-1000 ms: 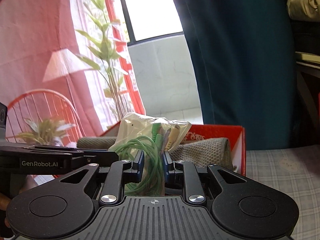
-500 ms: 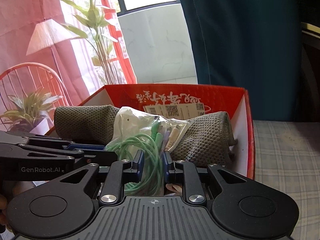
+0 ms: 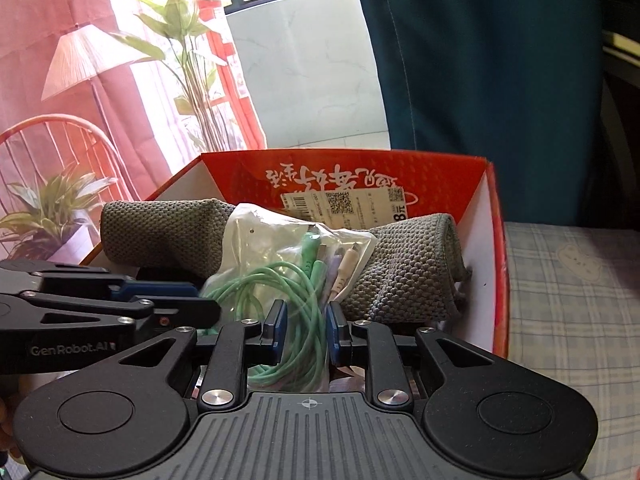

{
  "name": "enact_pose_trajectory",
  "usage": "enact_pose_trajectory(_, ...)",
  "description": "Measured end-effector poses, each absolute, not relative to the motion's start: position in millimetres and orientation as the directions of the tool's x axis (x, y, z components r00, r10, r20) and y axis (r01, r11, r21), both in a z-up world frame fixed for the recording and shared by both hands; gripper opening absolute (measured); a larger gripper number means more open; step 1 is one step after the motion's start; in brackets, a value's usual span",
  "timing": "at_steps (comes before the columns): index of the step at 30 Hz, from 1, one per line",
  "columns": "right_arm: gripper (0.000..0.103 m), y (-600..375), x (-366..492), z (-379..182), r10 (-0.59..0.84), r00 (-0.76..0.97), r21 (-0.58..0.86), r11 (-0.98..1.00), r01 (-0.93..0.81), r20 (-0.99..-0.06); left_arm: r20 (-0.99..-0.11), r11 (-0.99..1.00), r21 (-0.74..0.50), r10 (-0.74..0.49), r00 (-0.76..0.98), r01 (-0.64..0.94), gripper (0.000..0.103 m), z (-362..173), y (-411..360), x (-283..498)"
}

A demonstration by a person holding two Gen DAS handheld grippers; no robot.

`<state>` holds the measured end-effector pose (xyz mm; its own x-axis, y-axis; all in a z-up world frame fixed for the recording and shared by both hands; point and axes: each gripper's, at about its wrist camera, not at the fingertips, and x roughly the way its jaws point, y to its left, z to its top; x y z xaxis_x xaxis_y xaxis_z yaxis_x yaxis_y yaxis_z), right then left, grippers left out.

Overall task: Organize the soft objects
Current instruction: 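Carry the cable bag with both tools into the red box, then open both tools to release the cable bag in the box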

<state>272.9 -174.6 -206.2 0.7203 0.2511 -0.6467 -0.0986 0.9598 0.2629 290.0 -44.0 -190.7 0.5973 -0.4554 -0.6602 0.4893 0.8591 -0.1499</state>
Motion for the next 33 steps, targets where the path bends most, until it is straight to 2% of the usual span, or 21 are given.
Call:
enact_pose_trajectory(1, 0.023, -173, 272, -203, 0.243, 0.722, 0.254, 0.963, -0.096, -0.648, -0.652, 0.863, -0.140, -0.449, 0.611, 0.485, 0.052, -187, -42, 287)
enact_pose_trajectory(3, 0.025, -172, 267, -196, 0.225, 0.731, 0.233, 0.968, -0.093, -0.644, -0.629, 0.872, -0.119, -0.436, 0.643, 0.474, 0.066, -179, -38, 280)
enact_pose_trajectory(5, 0.028, -171, 261, -188, 0.208, 0.744, 0.209, 0.973, -0.093, -0.635, -0.610, 0.880, -0.094, -0.421, 0.671, 0.466, 0.074, -171, -34, 273)
enact_pose_trajectory(7, 0.033, -169, 256, -181, 0.189, 0.753, 0.184, 0.979, -0.092, -0.630, -0.589, 0.893, -0.058, -0.391, 0.707, 0.445, 0.093, -163, -31, 265)
enact_pose_trajectory(9, 0.047, -168, 250, -173, 0.178, 0.763, 0.170, 0.981, -0.090, -0.622, -0.565, 0.908, -0.023, -0.357, 0.744, 0.419, 0.102, -154, -29, 256)
enact_pose_trajectory(10, 0.051, -167, 246, -168, 0.169, 0.768, 0.160, 0.983, -0.087, -0.618, -0.558, 0.910, -0.007, -0.348, 0.754, 0.415, 0.103, -149, -28, 252)
enact_pose_trajectory(12, 0.068, -165, 240, -158, 0.158, 0.779, 0.142, 0.986, -0.090, -0.606, -0.550, 0.905, 0.008, -0.351, 0.757, 0.425, 0.103, -138, -26, 244)
enact_pose_trajectory(13, 0.072, -164, 236, -153, 0.152, 0.786, 0.132, 0.987, -0.090, -0.600, -0.543, 0.904, 0.005, -0.356, 0.760, 0.427, 0.103, -134, -23, 239)
enact_pose_trajectory(15, 0.088, -161, 228, -142, 0.145, 0.797, 0.118, 0.989, -0.093, -0.586, -0.527, 0.910, 0.011, -0.347, 0.776, 0.414, 0.103, -124, -19, 230)
enact_pose_trajectory(18, 0.102, -158, 215, -125, 0.137, 0.818, 0.100, 0.990, -0.097, -0.559, -0.503, 0.921, 0.043, -0.315, 0.805, 0.388, 0.103, -111, -15, 215)
enact_pose_trajectory(24, 0.102, -154, 187, -95, 0.138, 0.837, 0.101, 0.990, -0.100, -0.530, -0.432, 0.939, 0.152, -0.218, 0.875, 0.309, 0.103, -85, -15, 178)
enact_pose_trajectory(28, 0.103, -152, 165, -74, 0.162, 0.855, 0.129, 0.985, -0.112, -0.493, -0.374, 0.947, 0.128, -0.228, 0.899, 0.293, 0.103, -65, -6, 149)
enact_pose_trajectory(33, 0.103, -148, 127, -47, 0.140, 0.887, 0.116, 0.988, -0.099, -0.439, -0.355, 0.972, 0.131, -0.140, 0.924, 0.197, 0.103, -44, -3, 118)
